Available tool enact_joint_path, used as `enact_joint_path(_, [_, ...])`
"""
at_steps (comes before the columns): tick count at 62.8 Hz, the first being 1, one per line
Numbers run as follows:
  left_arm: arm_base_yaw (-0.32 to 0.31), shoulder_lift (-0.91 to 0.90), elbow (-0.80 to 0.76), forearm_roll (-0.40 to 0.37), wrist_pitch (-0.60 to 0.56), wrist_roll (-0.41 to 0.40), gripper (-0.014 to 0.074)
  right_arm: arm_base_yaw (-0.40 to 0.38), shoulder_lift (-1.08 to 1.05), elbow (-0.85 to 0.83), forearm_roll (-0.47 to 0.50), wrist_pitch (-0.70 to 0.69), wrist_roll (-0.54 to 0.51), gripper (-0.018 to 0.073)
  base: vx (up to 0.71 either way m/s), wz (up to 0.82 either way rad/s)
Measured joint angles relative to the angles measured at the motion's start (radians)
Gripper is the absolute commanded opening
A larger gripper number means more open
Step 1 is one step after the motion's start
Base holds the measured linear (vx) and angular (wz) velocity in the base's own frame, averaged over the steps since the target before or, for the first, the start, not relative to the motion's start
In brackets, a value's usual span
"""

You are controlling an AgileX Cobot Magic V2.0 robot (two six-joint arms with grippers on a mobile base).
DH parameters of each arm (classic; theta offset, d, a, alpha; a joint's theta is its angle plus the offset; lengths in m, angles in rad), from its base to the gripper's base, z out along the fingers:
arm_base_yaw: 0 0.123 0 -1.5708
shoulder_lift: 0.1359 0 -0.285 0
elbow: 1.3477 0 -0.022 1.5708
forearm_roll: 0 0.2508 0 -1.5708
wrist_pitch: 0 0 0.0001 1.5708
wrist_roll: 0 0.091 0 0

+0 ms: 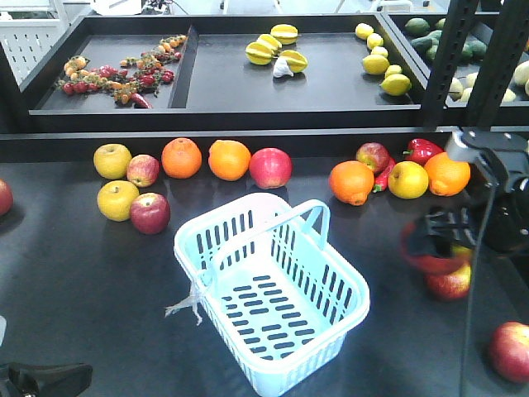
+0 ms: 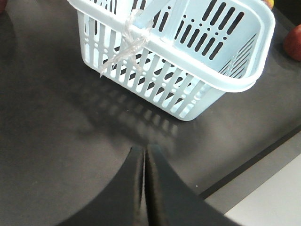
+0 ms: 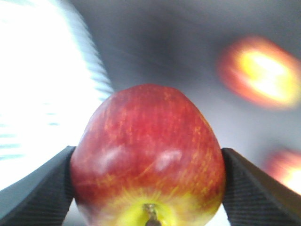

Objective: Pick three apples into basket with both arms
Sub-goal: 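Close the right gripper on the red apple and carry it over the basket, then open the right gripper to drop the apple into the basket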

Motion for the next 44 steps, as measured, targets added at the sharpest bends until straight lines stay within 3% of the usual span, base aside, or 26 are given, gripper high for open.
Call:
enact_joint_path(6, [0.000, 0.000, 0.000, 0.000, 0.000, 0.000, -0.0008, 0.084, 0.011, 0.002, 0.117, -0.025, -0.071, -0.0003, 0.00, 0.00])
enact_joint_path(11, [0.000, 0.000, 0.000, 0.000, 0.000, 0.000, -0.0008, 0.157, 0.042, 0.002, 0.158, -0.067, -0.102, -0.0001, 0.00, 0.00])
enact_joint_path(26, [0.000, 0.000, 0.000, 0.000, 0.000, 0.000, -0.0008, 0.263, 0.178, 0.003, 0.169, -0.178, -0.116, 0.0038, 0.00, 0.00])
enact_joint_path(32, [0.000, 0.000, 0.000, 0.000, 0.000, 0.000, -0.0008, 0.275, 0.227, 0.003, 0.169, -0.191, -0.118, 0.0113, 0.00, 0.00])
enact_joint_path(44, [0.000, 0.000, 0.000, 0.000, 0.000, 0.000, -0.0008, 0.276, 0.266, 0.003, 0.169, -0.192, -0.124, 0.0405, 0.00, 0.00])
